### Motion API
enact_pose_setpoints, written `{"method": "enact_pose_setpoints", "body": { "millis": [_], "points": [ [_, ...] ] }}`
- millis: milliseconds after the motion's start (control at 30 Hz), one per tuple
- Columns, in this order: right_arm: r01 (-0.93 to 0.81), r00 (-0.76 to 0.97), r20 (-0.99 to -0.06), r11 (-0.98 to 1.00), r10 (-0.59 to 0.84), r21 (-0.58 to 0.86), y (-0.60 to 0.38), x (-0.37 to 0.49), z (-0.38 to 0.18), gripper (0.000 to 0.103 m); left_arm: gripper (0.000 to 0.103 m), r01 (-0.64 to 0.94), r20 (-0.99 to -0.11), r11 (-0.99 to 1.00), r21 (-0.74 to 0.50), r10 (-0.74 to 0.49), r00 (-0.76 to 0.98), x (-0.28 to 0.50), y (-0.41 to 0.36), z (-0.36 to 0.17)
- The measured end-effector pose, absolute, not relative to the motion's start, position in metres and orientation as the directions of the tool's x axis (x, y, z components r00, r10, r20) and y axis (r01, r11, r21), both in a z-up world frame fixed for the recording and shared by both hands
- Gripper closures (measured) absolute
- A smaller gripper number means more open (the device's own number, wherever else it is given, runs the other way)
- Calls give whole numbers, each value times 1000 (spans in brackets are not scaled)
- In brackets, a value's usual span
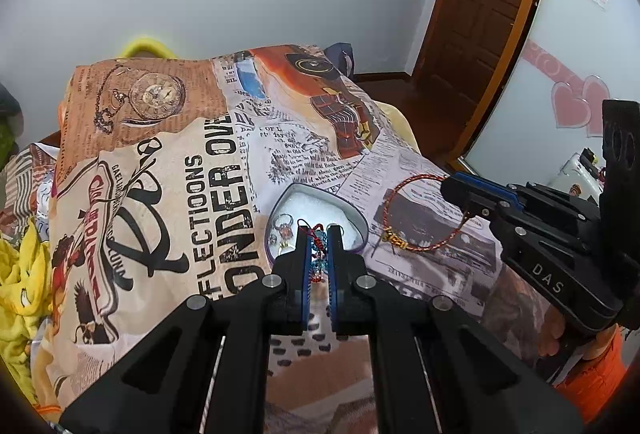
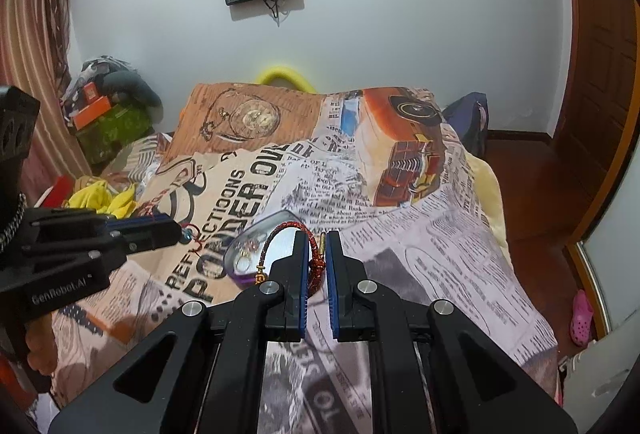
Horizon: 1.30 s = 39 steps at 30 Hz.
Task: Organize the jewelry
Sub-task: 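Carry both pieces over the tin and open both tools to release them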
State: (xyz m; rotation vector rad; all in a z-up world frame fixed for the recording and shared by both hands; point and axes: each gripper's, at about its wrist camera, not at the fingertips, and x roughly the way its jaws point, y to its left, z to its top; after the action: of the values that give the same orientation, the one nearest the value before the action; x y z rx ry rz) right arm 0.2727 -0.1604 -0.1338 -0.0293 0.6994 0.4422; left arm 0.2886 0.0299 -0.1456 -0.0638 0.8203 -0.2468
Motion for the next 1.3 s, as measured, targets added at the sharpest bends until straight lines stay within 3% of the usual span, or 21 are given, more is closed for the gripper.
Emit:
{"method": "enact_pose_setpoints", "body": {
  "millis": [367,1133,1300],
  "points": [
    [-448,634,-643,882,429,146,-135,304,-147,96,97,180,-724,965,-192,-263,638,319,36,-158],
    [-486,470,-785,861,403,151,-118,341,-192,96,97,165,-793,948,-271,-317,521,361,32,-212],
    [-486,464,-793,862,395,145,-117,340,-192,89,97,172,-792,953,-250,-303,531,359,30,-209]
  ]
}}
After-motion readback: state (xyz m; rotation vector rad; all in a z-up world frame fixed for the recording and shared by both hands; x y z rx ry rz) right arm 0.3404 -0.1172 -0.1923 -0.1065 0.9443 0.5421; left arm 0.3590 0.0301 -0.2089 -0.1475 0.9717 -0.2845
